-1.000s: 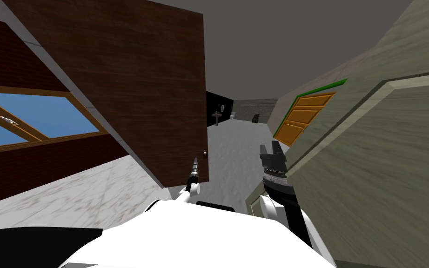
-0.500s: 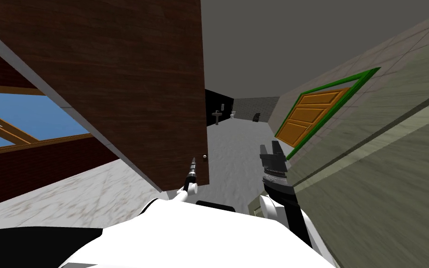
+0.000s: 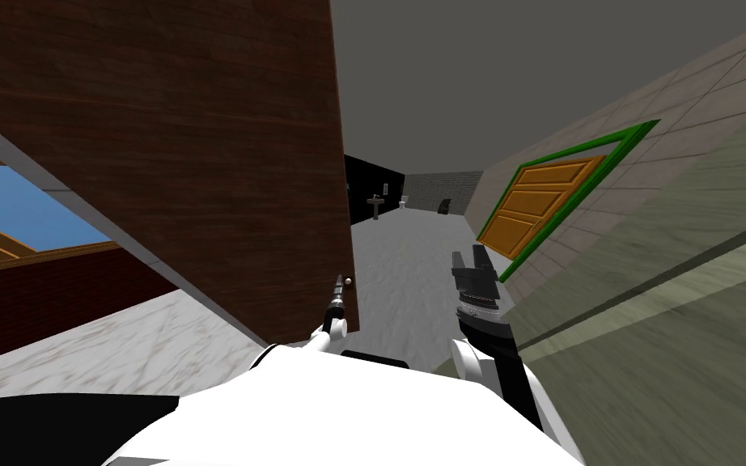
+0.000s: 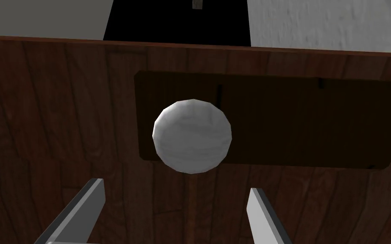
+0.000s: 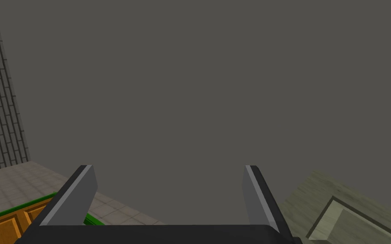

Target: Push the door open

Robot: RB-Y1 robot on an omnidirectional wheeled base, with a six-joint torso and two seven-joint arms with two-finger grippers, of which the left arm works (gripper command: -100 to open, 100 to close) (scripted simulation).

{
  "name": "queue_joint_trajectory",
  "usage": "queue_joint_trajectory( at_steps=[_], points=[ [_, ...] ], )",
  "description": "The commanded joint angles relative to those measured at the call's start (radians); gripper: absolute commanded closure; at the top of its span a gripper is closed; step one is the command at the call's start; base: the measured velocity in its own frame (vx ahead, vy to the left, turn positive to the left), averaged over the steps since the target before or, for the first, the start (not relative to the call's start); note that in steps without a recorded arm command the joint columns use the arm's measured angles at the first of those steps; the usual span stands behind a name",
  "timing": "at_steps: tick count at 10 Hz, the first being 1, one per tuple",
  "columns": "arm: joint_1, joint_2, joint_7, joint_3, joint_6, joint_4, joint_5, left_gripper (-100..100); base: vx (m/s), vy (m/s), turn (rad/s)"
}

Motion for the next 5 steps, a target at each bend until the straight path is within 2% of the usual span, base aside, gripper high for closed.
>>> queue_joint_trajectory(
  at_steps=[1, 3, 4, 5],
  points=[
    [0.011, -0.02, -0.007, -0.001, 0.013, -0.031, -0.001, -100, 0.099, -0.055, -0.002],
    [0.022, -0.019, -0.008, -0.001, 0.015, -0.047, -0.001, -100, 0.015, -0.015, -0.022],
    [0.022, -0.019, -0.008, -0.001, 0.015, -0.047, -0.001, 100, 0.0, 0.0, 0.0],
    [0.022, -0.019, -0.008, -0.001, 0.015, -0.047, -0.001, 100, -0.005, 0.003, 0.0]
  ],
)
